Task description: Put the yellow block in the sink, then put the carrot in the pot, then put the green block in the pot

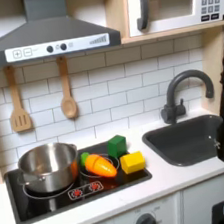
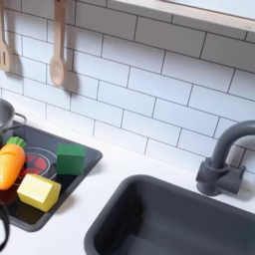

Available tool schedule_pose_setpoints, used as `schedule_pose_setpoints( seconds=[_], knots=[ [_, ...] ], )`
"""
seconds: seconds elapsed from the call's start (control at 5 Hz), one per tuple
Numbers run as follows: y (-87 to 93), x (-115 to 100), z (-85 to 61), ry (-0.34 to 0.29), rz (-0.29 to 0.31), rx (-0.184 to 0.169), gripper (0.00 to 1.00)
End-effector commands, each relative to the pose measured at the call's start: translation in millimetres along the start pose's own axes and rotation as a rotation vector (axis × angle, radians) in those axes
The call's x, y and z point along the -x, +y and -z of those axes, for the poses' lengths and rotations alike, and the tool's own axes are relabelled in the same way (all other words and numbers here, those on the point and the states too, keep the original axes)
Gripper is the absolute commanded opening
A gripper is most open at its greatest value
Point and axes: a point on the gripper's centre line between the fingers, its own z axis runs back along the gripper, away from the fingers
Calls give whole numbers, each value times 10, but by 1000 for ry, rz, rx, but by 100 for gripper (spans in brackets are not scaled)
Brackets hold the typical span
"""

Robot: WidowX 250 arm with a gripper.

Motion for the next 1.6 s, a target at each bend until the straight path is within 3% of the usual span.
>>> schedule_pose_setpoints(
  seconds=[0.0, 0.2, 0.4, 0.6, 0.8, 1.0, 1.2, 1.4],
  knots=[
    [0, 0, 0, 0, 0, 0, 100],
    [97, -245, 27, 17, -18, 21, 100],
    [212, -500, 129, 39, -60, 15, 100],
    [307, -766, 183, 43, -44, 19, 100],
    [361, -979, 251, 74, 16, 38, 100],
    [375, -1143, 360, 96, 44, 24, 100],
    [458, -1335, 477, 104, 39, 31, 100],
    [514, -1481, 585, 113, 35, 12, 100]
  ],
)
